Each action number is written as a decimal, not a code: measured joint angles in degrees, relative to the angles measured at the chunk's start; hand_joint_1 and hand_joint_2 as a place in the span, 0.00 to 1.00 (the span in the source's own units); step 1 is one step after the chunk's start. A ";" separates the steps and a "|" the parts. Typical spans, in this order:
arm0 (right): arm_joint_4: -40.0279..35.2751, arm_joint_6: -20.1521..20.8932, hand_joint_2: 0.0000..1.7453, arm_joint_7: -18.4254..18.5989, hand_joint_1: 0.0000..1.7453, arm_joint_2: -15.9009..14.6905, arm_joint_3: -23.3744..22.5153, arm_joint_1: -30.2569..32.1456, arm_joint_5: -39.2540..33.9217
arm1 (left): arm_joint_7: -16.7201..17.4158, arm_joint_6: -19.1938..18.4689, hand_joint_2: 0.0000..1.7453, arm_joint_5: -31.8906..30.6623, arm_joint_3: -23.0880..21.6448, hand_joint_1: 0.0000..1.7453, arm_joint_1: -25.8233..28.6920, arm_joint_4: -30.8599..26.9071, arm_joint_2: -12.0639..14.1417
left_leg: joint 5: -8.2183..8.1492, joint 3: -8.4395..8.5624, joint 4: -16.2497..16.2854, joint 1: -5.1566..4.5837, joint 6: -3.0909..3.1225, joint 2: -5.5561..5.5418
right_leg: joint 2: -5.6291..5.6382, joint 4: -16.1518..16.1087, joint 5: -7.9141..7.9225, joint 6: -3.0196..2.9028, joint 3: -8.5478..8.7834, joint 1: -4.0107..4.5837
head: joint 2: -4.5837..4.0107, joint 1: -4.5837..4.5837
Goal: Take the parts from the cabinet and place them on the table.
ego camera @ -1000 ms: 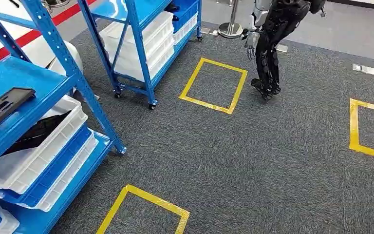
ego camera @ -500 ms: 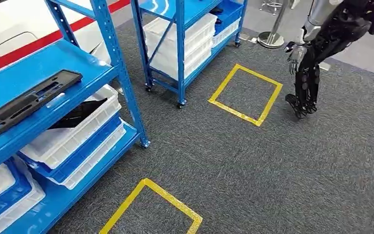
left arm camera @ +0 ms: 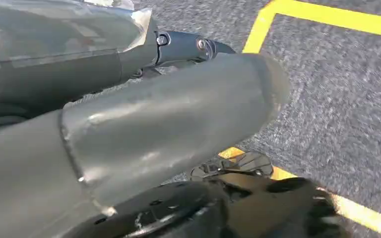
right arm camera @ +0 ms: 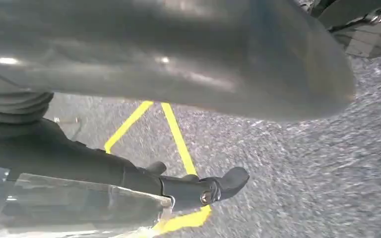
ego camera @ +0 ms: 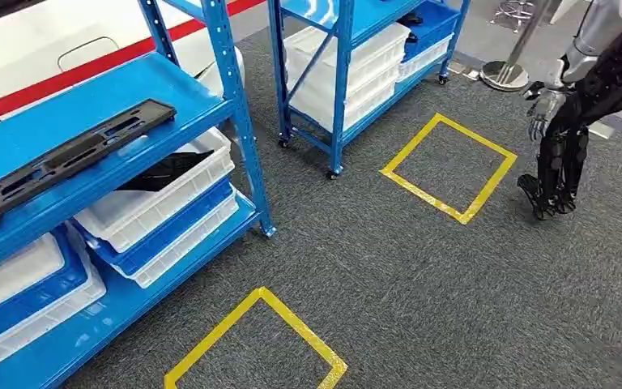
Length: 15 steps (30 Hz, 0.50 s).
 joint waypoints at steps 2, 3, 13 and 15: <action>0.02 0.00 0.00 -0.13 0.00 0.11 0.09 0.05 0.41 | 0.24 0.00 0.00 0.17 0.00 0.00 -0.30 -0.04 0.07 | -0.27 1.30 -2.70 -0.75 0.63 2.54 | -1.06 0.05 -0.51 0.68 0.24 0.78 | 0.00 0.13; 0.02 0.11 0.00 -0.13 0.00 0.11 0.18 0.00 0.61 | 0.31 0.00 0.00 0.24 0.02 0.00 -0.29 -0.04 0.13 | -0.29 1.12 -2.67 -0.90 0.78 1.81 | -1.69 0.00 -0.51 0.83 0.39 0.73 | 0.00 0.26; 0.02 0.24 0.00 -0.22 0.00 0.05 0.61 0.31 1.20 | 0.55 0.15 0.00 0.66 0.28 0.00 0.05 -0.02 0.22 | 1.13 1.41 -3.92 -0.33 2.49 -6.47 | 5.25 14.26 -5.91 2.38 -6.31 0.18 | 0.00 0.63; 0.02 0.22 0.00 -0.31 0.00 -0.04 0.66 0.21 1.20 | 0.44 0.15 0.00 0.59 0.28 0.00 0.02 -0.04 0.20 | 1.11 1.52 -3.67 -0.26 2.25 -8.20 | 7.32 3.32 -1.01 3.48 -1.45 -0.38 | 0.00 0.63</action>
